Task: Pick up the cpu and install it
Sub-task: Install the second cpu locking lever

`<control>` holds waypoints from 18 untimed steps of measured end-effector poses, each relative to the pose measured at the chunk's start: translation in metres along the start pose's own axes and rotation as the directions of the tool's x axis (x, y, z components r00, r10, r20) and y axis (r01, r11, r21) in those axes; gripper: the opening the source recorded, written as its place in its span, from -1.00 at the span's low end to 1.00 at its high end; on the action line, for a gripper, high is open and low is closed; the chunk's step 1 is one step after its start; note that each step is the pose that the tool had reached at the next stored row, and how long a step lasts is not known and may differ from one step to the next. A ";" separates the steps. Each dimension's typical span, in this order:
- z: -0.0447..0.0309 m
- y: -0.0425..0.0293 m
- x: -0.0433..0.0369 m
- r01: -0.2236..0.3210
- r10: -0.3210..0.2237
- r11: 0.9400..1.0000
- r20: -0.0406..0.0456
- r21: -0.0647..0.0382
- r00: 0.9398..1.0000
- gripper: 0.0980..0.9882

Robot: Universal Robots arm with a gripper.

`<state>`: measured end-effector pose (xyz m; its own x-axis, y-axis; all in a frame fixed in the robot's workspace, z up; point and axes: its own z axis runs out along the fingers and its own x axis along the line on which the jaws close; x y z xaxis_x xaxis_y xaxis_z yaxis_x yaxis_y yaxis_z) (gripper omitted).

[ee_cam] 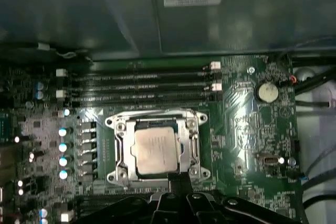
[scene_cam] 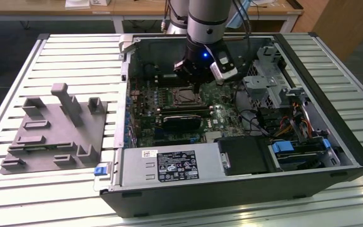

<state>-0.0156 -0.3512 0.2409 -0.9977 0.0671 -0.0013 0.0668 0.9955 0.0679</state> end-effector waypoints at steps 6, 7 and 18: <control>0.0002 -0.0073 -0.0005 0.000 0.000 1.000 0.000 0.000 1.000 -0.98; 0.0005 -0.0088 -0.0006 0.000 0.000 1.000 0.000 0.000 1.000 -0.98; 0.0025 -0.0163 0.0172 0.000 0.000 1.000 0.000 0.005 1.000 -0.98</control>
<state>-0.0339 -0.3661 0.2373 -0.9977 0.0671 -0.0011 0.0669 0.9958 0.0632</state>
